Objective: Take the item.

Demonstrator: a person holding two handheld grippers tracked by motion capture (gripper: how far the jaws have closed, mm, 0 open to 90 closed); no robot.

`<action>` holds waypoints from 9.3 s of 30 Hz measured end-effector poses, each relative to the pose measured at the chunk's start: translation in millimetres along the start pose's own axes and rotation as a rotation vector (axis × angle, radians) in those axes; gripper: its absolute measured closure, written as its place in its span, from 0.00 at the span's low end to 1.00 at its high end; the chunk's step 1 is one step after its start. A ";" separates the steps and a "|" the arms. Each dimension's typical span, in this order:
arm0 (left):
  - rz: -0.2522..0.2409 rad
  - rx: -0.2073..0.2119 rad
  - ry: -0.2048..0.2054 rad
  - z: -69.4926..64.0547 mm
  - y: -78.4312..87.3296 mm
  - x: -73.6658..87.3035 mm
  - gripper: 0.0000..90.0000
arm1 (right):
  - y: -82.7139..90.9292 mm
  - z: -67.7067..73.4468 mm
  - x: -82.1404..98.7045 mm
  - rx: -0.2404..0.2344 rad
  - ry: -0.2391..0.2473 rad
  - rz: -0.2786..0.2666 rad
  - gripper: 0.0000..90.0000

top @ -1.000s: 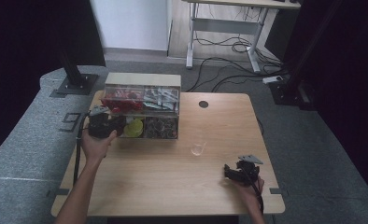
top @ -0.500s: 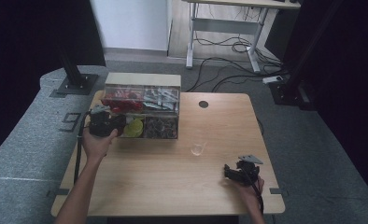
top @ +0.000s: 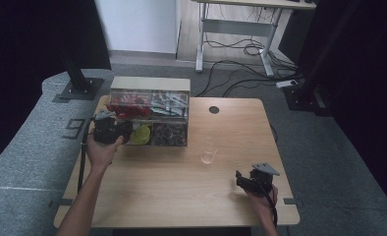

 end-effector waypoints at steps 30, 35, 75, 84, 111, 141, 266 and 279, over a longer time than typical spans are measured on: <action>0.017 0.002 -0.017 -6.2 -2.6 -1.5 1.00 | 32.6 127.0 -92.2 -0.353 0.033 -0.200 0.35; 0.019 0.002 -0.017 -6.6 -3.3 -1.4 1.00 | 24.5 135.6 -94.9 -0.372 0.027 -0.193 0.37; 0.021 0.016 -0.024 -12.4 -5.9 -0.9 1.00 | -29.3 219.3 -110.8 -0.467 0.105 -0.162 0.49; 0.018 0.013 -0.025 -12.6 -6.4 -0.7 1.00 | -40.6 229.2 -114.6 -0.474 0.102 -0.157 0.50; 0.016 0.017 -0.029 -15.2 -8.4 -0.9 1.00 | -70.2 262.4 -119.6 -0.494 0.109 -0.128 0.52; 0.012 0.028 -0.029 -17.3 -9.7 -1.0 1.00 | -112.8 285.9 -119.4 -0.411 0.141 -0.092 0.55; 0.019 0.022 -0.031 -23.8 -12.6 -0.5 1.00 | -10.9 153.4 -141.3 -0.412 0.086 -0.292 0.99; 0.020 0.021 -0.033 -24.0 -12.5 -0.3 1.00 | -12.1 137.9 -140.7 -0.389 0.066 -0.295 0.99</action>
Point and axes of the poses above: each handheld gripper's, and its own axes: y roughly backward along the jaws, x roughly out of its underside, z roughly to its left, the point moved 8 cm from there along -y, roughly forward along the jaws, and after that the axes turned 6 degrees about -z, right-handed, at the moved point
